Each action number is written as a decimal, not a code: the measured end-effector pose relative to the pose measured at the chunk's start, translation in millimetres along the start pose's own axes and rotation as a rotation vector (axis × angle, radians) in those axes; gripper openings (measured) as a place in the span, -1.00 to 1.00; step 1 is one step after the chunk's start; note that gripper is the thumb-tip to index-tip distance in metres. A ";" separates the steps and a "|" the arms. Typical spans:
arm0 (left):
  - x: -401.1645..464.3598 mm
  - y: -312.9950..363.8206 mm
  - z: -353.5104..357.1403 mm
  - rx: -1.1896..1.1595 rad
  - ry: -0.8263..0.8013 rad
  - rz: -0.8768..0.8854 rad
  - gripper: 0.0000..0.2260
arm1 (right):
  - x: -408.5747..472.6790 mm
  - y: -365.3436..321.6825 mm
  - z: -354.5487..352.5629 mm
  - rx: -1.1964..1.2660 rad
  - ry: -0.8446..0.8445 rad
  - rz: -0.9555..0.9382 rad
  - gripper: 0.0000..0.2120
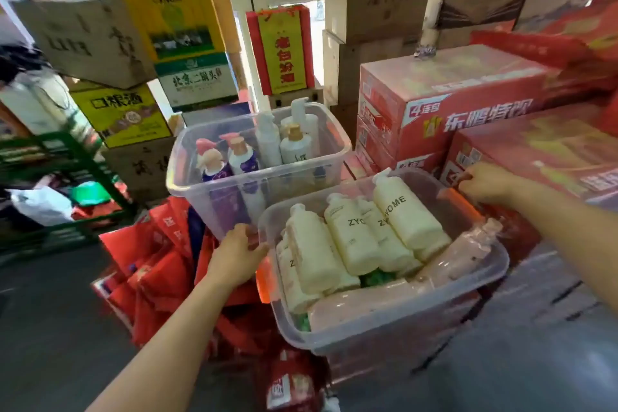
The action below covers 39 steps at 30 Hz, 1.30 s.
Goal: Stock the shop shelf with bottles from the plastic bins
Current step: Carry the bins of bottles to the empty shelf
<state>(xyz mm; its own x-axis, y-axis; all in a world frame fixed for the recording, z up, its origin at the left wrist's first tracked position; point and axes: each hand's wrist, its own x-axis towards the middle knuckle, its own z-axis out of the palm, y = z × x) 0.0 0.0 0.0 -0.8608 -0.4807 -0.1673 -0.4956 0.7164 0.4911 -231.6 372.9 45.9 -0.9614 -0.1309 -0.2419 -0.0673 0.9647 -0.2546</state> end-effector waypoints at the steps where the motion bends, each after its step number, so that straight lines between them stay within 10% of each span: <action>1: 0.6 -0.6 5.0 -0.034 -0.021 -0.057 -0.59 | 4.2 3.2 1.8 0.027 -0.024 0.000 -0.80; 15: -8.4 25.8 32.0 -0.403 0.035 -0.521 -0.64 | 42.0 -1.3 13.3 0.257 -0.445 0.106 -0.58; 25: -11.8 33.6 35.3 -0.863 0.048 -0.678 -0.64 | 71.7 23.5 62.3 0.563 -0.306 0.137 -0.38; 39: -6.3 21.9 28.3 -0.891 -0.047 -0.744 -0.70 | 31.9 7.7 39.1 0.728 -0.317 0.279 -0.52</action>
<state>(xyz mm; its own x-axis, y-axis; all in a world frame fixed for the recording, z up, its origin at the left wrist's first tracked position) -8.7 33.0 -12.4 -0.4041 -0.6011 -0.6895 -0.6396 -0.3532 0.6828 -252.3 367.2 -0.3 -0.7896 -0.0722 -0.6094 0.4552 0.5971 -0.6605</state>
